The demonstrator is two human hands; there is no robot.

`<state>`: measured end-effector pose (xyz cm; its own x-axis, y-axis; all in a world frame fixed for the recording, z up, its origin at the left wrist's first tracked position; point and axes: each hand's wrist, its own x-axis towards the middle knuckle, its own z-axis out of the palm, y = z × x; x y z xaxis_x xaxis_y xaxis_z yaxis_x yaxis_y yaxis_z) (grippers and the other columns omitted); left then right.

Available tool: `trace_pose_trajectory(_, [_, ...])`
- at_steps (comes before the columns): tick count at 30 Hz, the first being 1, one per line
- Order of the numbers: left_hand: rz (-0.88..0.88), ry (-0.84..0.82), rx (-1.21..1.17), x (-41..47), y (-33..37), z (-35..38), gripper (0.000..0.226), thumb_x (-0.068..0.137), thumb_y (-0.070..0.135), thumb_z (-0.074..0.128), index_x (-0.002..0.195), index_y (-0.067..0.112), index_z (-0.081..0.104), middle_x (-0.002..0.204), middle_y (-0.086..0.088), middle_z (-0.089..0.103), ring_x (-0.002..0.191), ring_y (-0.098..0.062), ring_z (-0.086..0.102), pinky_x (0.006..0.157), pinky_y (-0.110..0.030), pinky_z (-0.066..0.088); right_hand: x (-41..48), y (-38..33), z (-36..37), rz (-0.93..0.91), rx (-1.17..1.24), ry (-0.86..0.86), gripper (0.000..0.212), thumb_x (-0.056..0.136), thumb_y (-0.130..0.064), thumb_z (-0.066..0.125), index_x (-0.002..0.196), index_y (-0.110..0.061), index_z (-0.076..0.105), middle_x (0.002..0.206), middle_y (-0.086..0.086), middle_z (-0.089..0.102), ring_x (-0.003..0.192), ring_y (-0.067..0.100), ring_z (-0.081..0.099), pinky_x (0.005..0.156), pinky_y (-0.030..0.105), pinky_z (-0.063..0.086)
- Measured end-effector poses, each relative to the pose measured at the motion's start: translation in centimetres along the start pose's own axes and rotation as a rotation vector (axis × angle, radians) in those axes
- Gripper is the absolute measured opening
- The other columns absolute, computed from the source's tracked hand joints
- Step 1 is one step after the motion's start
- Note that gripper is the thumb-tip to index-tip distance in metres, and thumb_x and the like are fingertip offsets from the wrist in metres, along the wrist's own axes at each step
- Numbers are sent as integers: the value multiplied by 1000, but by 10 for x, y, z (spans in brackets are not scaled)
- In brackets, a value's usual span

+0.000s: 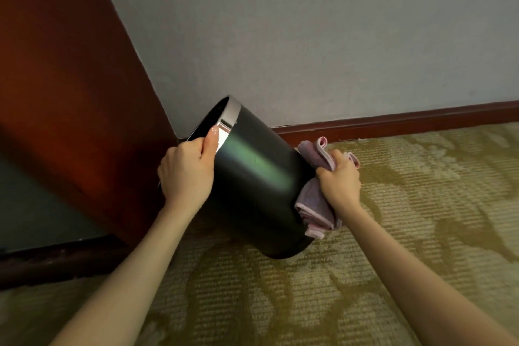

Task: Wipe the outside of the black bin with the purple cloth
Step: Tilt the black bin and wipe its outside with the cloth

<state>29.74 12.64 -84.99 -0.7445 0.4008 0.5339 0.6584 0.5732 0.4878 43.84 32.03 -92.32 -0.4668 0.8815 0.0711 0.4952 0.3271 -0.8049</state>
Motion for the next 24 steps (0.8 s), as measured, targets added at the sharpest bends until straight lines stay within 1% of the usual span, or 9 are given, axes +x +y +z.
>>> trace_pose_trajectory(3, [-15, 10, -4, 1, -4, -1, 59, 95, 51, 33, 45, 19, 33, 44, 0, 40, 46, -28, 45, 49, -31, 27, -20, 1, 4, 8, 24, 75, 35, 78, -16, 53, 112, -23, 55, 106, 13, 56, 91, 35, 56, 74, 35, 38])
trace_pose_trajectory(6, [-46, 13, 17, 5, -2, 0, 59, 93, 54, 30, 46, 19, 35, 50, -4, 45, 53, -31, 47, 51, -33, 27, -44, 2, 7, -18, 88, 112, 26, 78, -13, 53, 104, -17, 53, 104, 14, 52, 86, 32, 52, 70, 34, 36])
trace_pose_trajectory(10, [-35, 15, 48, 7, 7, 4, 59, 94, 52, 33, 45, 20, 32, 46, 6, 34, 50, -23, 35, 49, -31, 19, -73, 11, 9, -40, 119, 126, 17, 79, -11, 55, 95, -14, 50, 99, 11, 48, 79, 25, 45, 66, 33, 32])
trace_pose_trajectory(13, [-36, -17, 87, 7, 14, 6, 58, 94, 53, 31, 48, 18, 36, 50, 3, 34, 54, -25, 35, 53, -33, 26, -87, 22, 6, -46, 114, 98, 22, 75, -8, 56, 95, -14, 51, 97, 8, 49, 77, 21, 43, 63, 33, 30])
trace_pose_trajectory(16, [25, -51, 88, 7, 22, 9, 59, 95, 52, 32, 47, 18, 36, 48, 3, 37, 49, -25, 38, 50, -32, 27, -90, 32, -4, -29, 148, 43, 23, 72, -4, 59, 92, -13, 53, 94, 7, 53, 80, 22, 47, 65, 34, 33])
trace_pose_trajectory(18, [66, -63, 79, 5, 27, 10, 59, 95, 51, 32, 47, 17, 36, 46, 4, 37, 43, -16, 36, 44, -27, 20, -89, 38, -14, 6, 213, 8, 24, 71, -1, 61, 89, -16, 55, 89, 3, 57, 80, 18, 52, 67, 31, 37])
trace_pose_trajectory(20, [107, -81, 77, 1, 31, 12, 57, 94, 50, 32, 48, 17, 37, 45, 5, 36, 42, -10, 32, 43, -25, 15, -87, 45, -26, 52, 284, -14, 29, 70, -1, 62, 87, -23, 58, 83, -7, 59, 76, 4, 55, 64, 14, 38])
trace_pose_trajectory(21, [146, -112, 60, -1, 32, 12, 54, 94, 48, 32, 49, 18, 35, 46, 6, 36, 42, -10, 33, 43, -26, 15, -87, 50, -32, 74, 310, -17, 30, 70, -1, 62, 85, -27, 59, 79, -10, 59, 74, 1, 55, 60, 9, 37])
trace_pose_trajectory(24, [295, -311, -102, -5, 36, 9, 40, 94, 37, 36, 57, 22, 33, 48, 4, 39, 44, -14, 41, 44, -29, 20, -86, 65, -45, 132, 346, -6, 28, 69, -2, 63, 79, -28, 59, 74, -6, 59, 72, 11, 55, 57, 15, 36])
